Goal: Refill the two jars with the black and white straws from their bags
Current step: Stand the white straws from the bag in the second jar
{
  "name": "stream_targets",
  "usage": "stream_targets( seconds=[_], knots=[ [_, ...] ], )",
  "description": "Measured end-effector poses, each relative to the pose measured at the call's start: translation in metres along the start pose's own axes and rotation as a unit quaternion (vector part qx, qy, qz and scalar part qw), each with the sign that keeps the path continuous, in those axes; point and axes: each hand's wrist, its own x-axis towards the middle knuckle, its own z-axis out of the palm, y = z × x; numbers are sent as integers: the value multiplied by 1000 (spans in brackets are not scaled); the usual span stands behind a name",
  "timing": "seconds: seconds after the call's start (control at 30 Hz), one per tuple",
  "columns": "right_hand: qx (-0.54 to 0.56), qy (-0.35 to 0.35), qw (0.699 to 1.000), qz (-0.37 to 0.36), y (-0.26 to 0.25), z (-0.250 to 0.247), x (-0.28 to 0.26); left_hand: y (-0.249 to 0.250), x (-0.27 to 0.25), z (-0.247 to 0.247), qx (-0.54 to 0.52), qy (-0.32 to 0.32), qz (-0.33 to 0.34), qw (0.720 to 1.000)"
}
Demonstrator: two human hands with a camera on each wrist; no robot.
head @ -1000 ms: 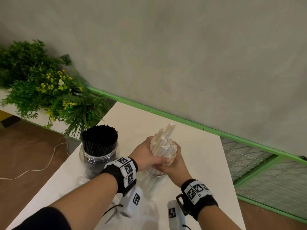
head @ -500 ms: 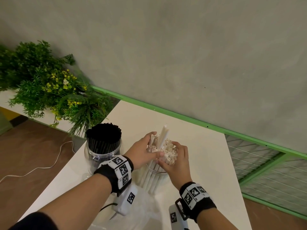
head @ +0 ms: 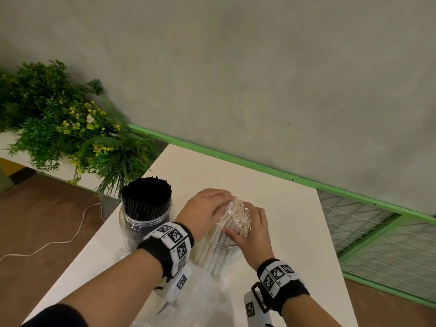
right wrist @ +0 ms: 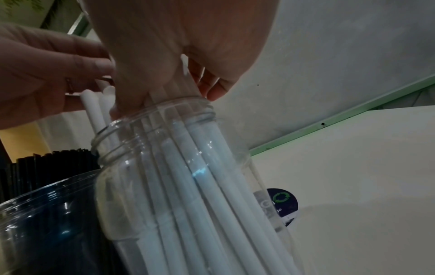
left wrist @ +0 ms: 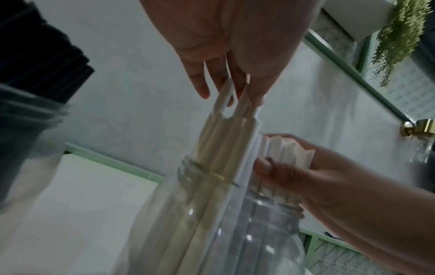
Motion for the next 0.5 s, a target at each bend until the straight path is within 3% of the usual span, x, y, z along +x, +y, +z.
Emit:
stream_targets(
  seconds=[0.13, 0.23, 0.4, 0.5],
  knots=[
    [-11, 10, 1000, -20, -1, -2, 0, -2, -10, 12, 64, -96, -43, 992],
    [-13, 7, 999, -41, -3, -5, 3, 1, -19, 14, 5, -106, -95, 990],
    [-44, -83, 994, -53, -7, -8, 7, 2, -27, 10, -69, -152, -171, 971],
    [-24, -92, 995, -26, -13, -15, 8, -2, -29, 9, -133, -155, -209, 956]
  ],
)
